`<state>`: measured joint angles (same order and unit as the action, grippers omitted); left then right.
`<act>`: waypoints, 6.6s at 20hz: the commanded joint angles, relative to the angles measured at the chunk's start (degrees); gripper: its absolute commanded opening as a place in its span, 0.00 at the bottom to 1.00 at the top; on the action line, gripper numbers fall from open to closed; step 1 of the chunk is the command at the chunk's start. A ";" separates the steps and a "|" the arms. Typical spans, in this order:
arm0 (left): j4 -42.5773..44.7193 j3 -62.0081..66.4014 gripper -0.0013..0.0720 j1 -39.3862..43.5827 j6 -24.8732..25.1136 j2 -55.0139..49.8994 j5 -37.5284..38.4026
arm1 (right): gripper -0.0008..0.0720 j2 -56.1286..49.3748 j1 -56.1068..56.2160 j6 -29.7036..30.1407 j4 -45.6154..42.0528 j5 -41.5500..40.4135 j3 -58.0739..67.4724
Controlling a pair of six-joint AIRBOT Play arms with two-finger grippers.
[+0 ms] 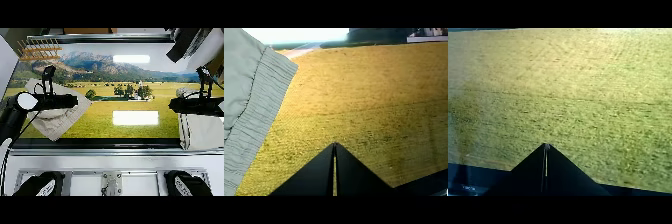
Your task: Fold the clothes and pants, and hang the long-sleeved shirts on hangers.
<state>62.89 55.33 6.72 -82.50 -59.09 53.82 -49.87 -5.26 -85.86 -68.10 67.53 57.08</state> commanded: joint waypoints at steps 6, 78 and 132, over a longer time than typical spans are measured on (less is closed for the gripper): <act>0.00 -0.02 0.02 0.02 0.00 0.04 -0.11 | 0.04 0.02 0.04 -0.02 0.02 0.00 0.00; 4.59 23.47 0.02 -13.97 -10.29 -38.23 -1.11 | 0.89 -25.31 0.11 3.91 5.33 -7.63 -0.79; 4.96 58.73 0.16 -1.22 -4.04 -41.79 -1.97 | 0.06 -41.03 9.11 -8.94 -9.84 -2.78 43.10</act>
<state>67.81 103.48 4.49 -86.94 -87.39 48.77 -83.59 4.21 -95.37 -75.99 75.42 100.16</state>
